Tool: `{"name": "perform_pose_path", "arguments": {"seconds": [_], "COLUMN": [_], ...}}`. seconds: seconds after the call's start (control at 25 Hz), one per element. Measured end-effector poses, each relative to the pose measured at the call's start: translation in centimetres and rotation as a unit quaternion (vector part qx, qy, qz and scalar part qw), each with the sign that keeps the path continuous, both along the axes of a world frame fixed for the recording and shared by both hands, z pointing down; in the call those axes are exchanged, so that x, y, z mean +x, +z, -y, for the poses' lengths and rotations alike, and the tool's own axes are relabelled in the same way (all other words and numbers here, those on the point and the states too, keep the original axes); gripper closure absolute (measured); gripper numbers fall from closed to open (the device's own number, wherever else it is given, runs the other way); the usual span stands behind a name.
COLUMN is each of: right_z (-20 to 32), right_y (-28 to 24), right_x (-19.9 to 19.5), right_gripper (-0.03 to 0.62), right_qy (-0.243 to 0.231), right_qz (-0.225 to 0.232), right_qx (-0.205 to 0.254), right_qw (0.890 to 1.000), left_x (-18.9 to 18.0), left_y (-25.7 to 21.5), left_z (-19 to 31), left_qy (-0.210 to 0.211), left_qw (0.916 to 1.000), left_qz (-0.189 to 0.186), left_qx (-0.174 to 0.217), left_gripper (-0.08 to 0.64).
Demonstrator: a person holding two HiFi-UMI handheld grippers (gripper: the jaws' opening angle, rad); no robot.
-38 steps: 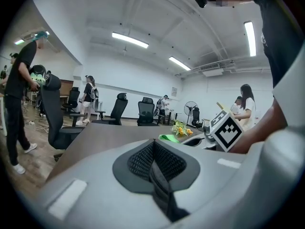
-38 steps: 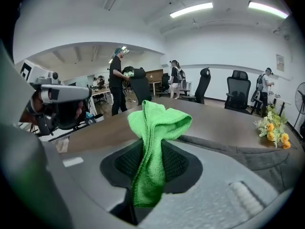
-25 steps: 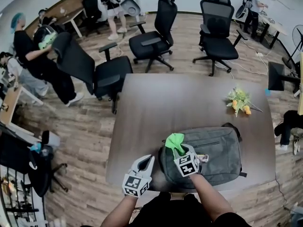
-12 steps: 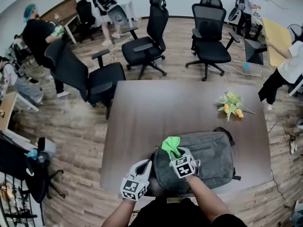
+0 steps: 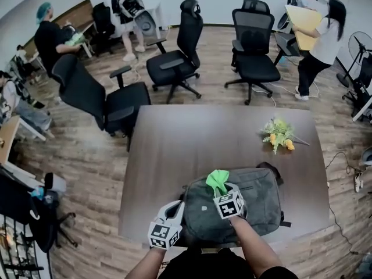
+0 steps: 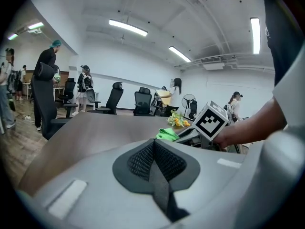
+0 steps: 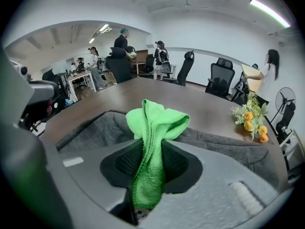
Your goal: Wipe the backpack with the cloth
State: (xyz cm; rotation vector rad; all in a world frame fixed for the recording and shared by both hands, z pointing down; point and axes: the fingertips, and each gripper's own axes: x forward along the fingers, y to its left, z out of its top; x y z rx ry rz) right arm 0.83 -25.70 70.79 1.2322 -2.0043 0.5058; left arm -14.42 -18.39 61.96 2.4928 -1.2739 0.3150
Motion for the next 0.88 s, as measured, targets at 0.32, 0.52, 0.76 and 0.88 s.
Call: {"name": "perform_pose_path", "arguments": {"seconds": [0.32,0.52,0.76,0.88], "right_z": [0.5,0.8,0.8,0.9], "right_y": [-0.3,-0.8,-1.4,-1.8], "right_x": [5.5,8.6,13.4,15.8], "right_gripper": [0.485,0.485,0.485,0.485], "right_qy": [0.046,0.059,0.102,0.127], "right_qz": [-0.030,-0.056,-0.067,-0.059], "right_qx": [-0.008,-0.004,-0.009,-0.012], "right_qw": [0.998,0.997,0.993,0.990], "left_x": [2.3,3.7,5.1,5.6], "left_y": [0.3,0.4,0.4,0.3], "left_z": [0.3,0.5,0.7,0.9], "left_qy": [0.019,0.034,0.037,0.036], "left_qw": [0.9998,0.9994,0.9993,0.9993], "left_qz": [-0.001,0.001,-0.003,-0.005], "left_qx": [-0.003,-0.003,-0.004,-0.003], "left_gripper": [0.545,0.545,0.545,0.545]}}
